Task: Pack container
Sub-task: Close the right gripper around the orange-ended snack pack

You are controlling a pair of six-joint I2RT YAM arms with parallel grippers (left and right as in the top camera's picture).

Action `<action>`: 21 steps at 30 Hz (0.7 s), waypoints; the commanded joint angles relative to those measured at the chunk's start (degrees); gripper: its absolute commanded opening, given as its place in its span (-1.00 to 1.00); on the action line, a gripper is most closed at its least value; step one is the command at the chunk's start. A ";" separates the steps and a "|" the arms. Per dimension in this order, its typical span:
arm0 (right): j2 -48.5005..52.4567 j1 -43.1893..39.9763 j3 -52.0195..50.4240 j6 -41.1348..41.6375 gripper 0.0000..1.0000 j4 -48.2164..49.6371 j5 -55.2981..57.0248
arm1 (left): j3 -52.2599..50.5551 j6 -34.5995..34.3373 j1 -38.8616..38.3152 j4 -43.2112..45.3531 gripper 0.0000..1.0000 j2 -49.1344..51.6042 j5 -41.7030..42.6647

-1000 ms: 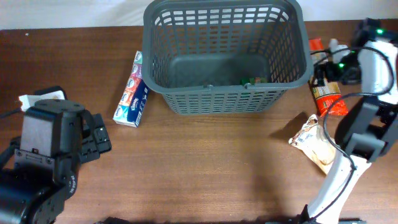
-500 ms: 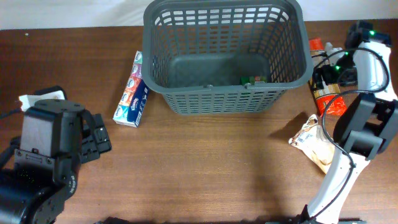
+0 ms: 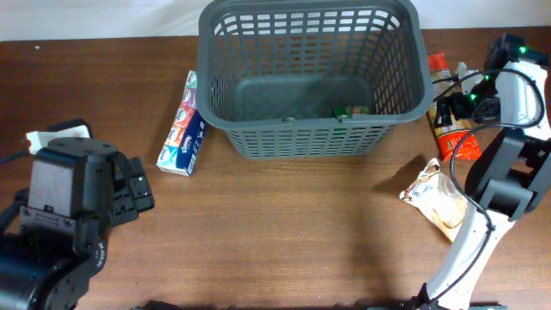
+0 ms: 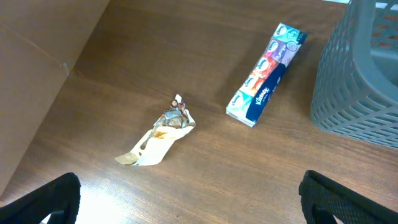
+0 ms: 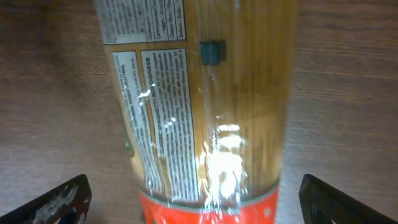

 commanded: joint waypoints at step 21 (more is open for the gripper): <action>6.10 0.52 -0.31 1.29 0.95 1.38 -1.33 | -0.11 -0.35 0.31 -0.02 0.99 0.07 0.02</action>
